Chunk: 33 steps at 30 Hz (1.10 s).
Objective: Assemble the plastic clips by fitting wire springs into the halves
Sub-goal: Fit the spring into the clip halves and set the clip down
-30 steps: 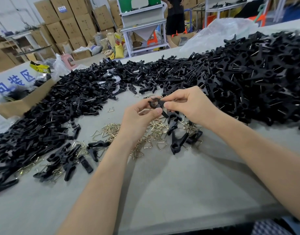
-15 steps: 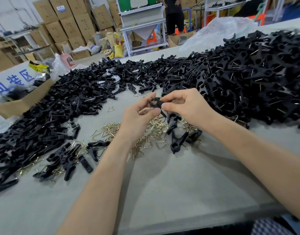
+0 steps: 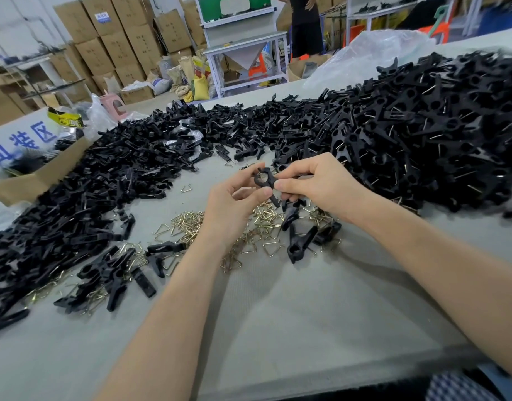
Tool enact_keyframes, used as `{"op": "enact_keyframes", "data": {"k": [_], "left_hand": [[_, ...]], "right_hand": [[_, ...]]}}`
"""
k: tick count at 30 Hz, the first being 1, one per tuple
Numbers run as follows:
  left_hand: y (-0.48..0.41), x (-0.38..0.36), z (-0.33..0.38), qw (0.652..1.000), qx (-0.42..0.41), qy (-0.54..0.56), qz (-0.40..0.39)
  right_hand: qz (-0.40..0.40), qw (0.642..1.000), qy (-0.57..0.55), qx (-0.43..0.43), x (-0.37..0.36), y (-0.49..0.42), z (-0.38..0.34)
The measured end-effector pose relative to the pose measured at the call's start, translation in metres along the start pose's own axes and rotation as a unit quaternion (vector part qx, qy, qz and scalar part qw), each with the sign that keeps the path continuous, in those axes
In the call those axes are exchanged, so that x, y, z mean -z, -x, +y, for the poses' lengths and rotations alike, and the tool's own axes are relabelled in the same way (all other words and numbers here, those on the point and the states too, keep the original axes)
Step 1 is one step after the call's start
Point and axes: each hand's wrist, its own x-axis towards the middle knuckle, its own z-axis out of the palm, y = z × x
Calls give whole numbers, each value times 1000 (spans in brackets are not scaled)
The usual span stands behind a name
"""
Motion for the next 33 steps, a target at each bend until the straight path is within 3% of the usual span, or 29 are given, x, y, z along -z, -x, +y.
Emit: {"op": "enact_keyframes", "data": {"k": [8, 18, 33], "left_hand": [[0, 0, 2, 1000, -7, 14, 11], [-1, -1, 5, 998, -18, 9, 67], [1, -1, 9, 999, -36, 4, 35]], "right_hand": [[27, 1000, 13, 6, -3, -2, 4], [39, 996, -71, 22, -4, -1, -2], [30, 996, -71, 47, -6, -1, 1]]}}
